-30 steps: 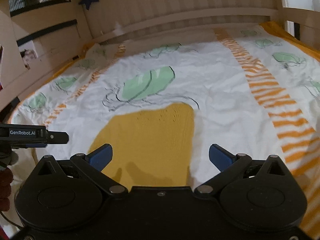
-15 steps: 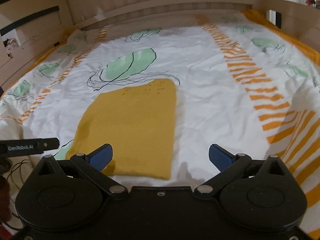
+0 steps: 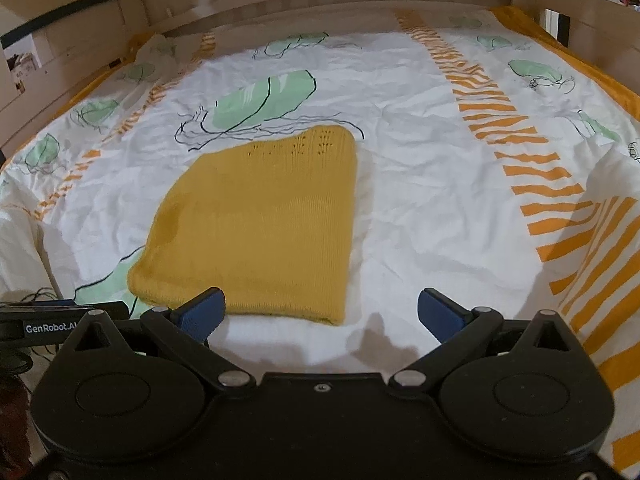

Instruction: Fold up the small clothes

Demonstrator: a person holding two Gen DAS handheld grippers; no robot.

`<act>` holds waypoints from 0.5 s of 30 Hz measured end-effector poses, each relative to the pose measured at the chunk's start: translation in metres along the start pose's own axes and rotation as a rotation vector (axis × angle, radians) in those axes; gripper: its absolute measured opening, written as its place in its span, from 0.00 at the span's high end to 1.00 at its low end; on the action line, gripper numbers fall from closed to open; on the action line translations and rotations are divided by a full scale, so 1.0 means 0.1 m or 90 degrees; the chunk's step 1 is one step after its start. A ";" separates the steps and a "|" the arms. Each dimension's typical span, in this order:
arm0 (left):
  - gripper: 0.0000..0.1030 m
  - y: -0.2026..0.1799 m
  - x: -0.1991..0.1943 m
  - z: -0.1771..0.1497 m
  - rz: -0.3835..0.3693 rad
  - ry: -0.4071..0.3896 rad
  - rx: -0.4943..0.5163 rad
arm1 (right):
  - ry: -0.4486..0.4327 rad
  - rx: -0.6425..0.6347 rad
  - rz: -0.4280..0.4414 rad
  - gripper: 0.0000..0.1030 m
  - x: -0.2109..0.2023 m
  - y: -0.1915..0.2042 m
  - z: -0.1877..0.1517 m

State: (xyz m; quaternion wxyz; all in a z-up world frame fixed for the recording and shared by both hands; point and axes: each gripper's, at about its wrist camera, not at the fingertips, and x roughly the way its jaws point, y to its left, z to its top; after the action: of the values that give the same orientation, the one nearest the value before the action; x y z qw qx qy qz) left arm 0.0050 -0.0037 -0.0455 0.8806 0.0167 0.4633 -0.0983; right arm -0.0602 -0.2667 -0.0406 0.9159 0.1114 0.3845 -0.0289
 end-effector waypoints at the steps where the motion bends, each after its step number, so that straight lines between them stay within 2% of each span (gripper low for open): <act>1: 0.25 0.01 -0.01 -0.01 0.002 0.000 0.000 | 0.002 0.000 0.000 0.01 0.00 0.00 0.00; 15: 0.25 0.00 -0.02 0.00 0.003 0.004 0.012 | 0.016 0.010 0.000 0.01 0.03 -0.03 -0.01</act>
State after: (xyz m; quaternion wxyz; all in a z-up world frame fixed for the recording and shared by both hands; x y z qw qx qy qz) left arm 0.0042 -0.0040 -0.0437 0.8792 0.0263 0.4651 -0.1002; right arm -0.0591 -0.2696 -0.0442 0.9102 0.1191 0.3956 -0.0302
